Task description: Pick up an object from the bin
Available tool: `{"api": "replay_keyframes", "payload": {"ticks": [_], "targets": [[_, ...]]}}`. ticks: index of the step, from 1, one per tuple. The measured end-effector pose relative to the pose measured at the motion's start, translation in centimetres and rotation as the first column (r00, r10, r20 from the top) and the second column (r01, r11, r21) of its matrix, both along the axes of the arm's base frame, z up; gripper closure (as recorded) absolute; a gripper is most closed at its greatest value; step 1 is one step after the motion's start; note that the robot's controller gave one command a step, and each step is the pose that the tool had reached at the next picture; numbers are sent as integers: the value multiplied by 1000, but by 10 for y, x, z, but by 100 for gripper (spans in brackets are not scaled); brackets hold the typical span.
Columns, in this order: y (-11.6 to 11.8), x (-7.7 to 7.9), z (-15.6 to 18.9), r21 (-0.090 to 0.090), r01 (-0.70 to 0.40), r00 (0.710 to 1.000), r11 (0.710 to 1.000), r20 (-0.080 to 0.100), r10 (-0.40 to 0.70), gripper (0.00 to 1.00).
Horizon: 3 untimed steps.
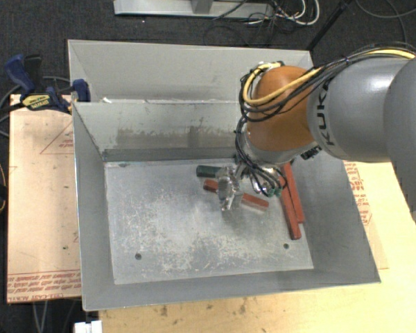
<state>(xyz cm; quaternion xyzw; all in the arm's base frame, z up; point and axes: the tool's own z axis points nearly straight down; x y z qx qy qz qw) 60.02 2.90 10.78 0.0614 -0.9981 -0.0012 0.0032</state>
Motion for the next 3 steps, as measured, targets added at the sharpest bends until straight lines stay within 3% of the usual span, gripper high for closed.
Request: {"api": "replay_keyframes", "payload": {"ticks": [1, 2, 3], "targets": [[-78, -23, -24, -4, 23, 1000, 1000, 3, -23, 100], [-55, -46, -38, 0, -18, 1000, 1000, 7, 18, 100], [-55, -45, -38, 0, -15, 1000, 1000, 9, 15, 0]]}}
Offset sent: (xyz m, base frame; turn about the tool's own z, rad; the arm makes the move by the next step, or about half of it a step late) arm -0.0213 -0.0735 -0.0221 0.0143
